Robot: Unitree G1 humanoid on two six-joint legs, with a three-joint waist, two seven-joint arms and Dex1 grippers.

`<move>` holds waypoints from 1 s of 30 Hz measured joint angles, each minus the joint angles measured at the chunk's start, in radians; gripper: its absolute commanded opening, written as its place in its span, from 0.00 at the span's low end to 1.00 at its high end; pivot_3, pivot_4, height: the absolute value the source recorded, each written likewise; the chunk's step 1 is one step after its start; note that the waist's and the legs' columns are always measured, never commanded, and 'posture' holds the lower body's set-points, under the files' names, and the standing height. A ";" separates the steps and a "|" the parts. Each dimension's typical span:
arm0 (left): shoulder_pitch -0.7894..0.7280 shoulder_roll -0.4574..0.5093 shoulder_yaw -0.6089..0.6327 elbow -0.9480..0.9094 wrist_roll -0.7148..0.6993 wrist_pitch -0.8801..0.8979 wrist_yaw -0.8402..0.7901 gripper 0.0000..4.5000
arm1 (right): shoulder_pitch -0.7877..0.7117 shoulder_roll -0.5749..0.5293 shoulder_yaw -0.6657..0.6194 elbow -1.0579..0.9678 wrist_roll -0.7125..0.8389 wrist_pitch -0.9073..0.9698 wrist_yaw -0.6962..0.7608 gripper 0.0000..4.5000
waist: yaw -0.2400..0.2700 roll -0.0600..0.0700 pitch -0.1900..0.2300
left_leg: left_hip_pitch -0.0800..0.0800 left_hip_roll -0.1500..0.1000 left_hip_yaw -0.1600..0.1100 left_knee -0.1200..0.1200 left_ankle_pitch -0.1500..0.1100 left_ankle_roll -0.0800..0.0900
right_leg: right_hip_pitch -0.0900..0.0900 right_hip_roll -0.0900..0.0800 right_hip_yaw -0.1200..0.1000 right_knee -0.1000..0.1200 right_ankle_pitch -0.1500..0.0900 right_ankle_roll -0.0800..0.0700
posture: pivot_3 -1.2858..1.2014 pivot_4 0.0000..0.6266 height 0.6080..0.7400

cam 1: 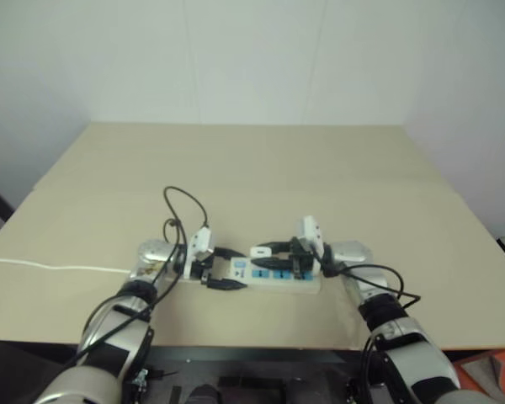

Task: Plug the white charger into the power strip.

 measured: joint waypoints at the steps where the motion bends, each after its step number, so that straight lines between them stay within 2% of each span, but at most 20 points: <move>1: 0.000 0.000 0.000 0.000 0.000 0.000 0.000 0.72 | 0.000 0.000 0.000 0.001 0.000 0.000 0.000 0.25 | 0.000 0.000 0.000 | 0.000 0.000 0.000 0.000 0.000 0.000 | 0.000 0.000 0.000 0.000 0.000 0.000 | 0.52 0.24 1.00; 6: 0.000 0.000 0.000 0.001 0.000 0.000 0.000 0.72 | -0.001 -0.003 0.006 0.003 0.000 -0.015 0.000 0.25 | 0.000 0.000 0.000 | 0.000 0.000 0.000 0.000 0.000 0.000 | 0.000 0.000 0.000 0.000 0.000 0.000 | 0.52 0.24 1.00; 14: 0.001 0.005 0.000 0.004 0.001 -0.001 -0.003 0.72 | 0.007 -0.061 -0.008 0.023 -0.052 -0.056 -0.032 0.86 | 0.000 -0.002 -0.001 | 0.003 0.001 0.000 -0.001 0.000 0.000 | 0.003 0.001 0.000 -0.001 0.000 0.000 | 0.52 0.24 1.00; 16: 0.001 0.006 0.001 0.005 0.001 -0.001 -0.003 0.72 | 0.008 -0.063 -0.016 0.027 -0.056 -0.057 -0.040 0.99 | -0.001 -0.002 -0.001 | 0.003 0.001 0.000 -0.001 0.000 0.000 | 0.004 0.001 0.000 -0.001 -0.001 0.000 | 0.52 0.24 1.00; 21: 0.001 0.006 0.002 0.007 0.001 -0.001 -0.006 0.72 | 0.010 -0.064 -0.022 0.027 -0.059 -0.061 -0.043 0.99 | -0.001 -0.002 -0.001 | 0.003 0.001 0.000 -0.001 0.000 0.001 | 0.004 0.001 0.000 -0.002 -0.001 0.000 | 0.52 0.24 1.00; 23: 0.001 0.006 0.001 0.007 0.001 0.002 -0.007 0.89 | 0.015 -0.069 -0.023 0.021 -0.059 -0.064 -0.032 1.00 | -0.001 -0.002 -0.001 | 0.003 0.001 0.000 -0.001 -0.001 0.001 | 0.004 0.001 0.000 -0.002 -0.001 0.000 | 0.52 0.24 1.00; 25: -0.002 0.007 0.003 0.007 0.010 0.002 -0.022 0.99 | 0.023 -0.076 -0.027 0.015 -0.059 -0.067 -0.027 1.00 | -0.001 -0.002 -0.001 | 0.003 0.000 0.000 -0.001 -0.001 0.001 | 0.004 0.001 0.000 -0.002 -0.001 0.000 | 0.52 0.24 1.00; 30: -0.003 0.023 0.037 -0.006 0.000 -0.023 -0.028 0.99 | 0.033 -0.100 -0.032 -0.024 -0.054 -0.050 -0.005 1.00 | 0.003 -0.002 -0.001 | 0.002 0.000 0.000 -0.001 -0.001 0.001 | 0.004 0.000 -0.001 -0.003 -0.001 0.000 | 0.52 0.24 1.00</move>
